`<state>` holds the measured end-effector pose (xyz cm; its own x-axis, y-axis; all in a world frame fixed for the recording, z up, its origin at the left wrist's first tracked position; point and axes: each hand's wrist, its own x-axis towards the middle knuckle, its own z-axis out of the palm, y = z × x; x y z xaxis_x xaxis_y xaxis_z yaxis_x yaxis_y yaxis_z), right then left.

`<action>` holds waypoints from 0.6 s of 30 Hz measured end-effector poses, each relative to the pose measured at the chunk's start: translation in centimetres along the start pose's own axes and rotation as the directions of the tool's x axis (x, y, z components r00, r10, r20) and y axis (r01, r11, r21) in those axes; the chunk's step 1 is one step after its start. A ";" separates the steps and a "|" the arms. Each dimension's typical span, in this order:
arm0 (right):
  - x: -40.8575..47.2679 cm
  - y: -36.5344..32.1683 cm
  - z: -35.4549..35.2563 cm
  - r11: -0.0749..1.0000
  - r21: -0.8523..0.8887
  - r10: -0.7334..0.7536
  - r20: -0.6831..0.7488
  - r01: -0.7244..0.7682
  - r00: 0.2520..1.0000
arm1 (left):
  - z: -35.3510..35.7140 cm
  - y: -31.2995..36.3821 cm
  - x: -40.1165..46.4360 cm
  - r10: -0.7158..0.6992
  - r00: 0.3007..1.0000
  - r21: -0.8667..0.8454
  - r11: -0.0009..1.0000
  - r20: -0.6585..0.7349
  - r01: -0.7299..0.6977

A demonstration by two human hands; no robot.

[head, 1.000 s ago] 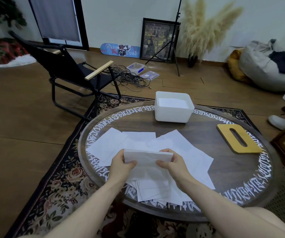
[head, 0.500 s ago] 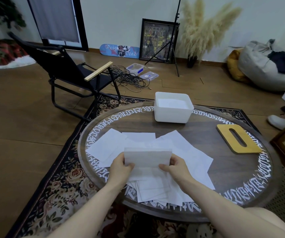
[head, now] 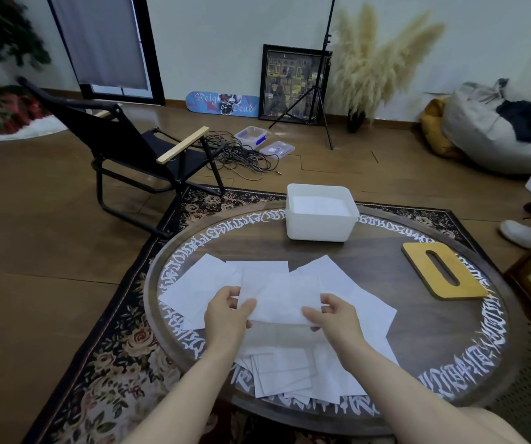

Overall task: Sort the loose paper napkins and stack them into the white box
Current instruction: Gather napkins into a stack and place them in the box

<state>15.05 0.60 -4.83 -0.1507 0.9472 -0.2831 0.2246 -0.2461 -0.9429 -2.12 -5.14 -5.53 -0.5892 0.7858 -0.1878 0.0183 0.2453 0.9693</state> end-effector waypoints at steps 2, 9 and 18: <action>0.2 -0.5 -0.3 0.998 -0.038 -0.049 -0.020 0.048 0.999 | 0.4 0.7 0.2 0.003 1.000 -0.056 0.998 -0.010 -0.003; 1.9 -2.7 -1.8 0.989 -0.099 -0.116 -0.058 0.110 0.992 | 2.6 3.4 1.9 -0.021 1.000 -0.166 0.986 -0.001 0.021; 8.0 -6.1 -4.9 0.996 -0.003 -0.084 -0.181 0.085 0.980 | 6.9 6.8 5.5 -0.022 0.999 -0.213 0.977 0.039 0.030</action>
<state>17.18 10.71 -0.47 0.0073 0.9860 -0.1666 0.2137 -0.1643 -0.9630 0.32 4.80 -1.09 -0.5574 0.8018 -0.2155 -0.1719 0.1425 0.9748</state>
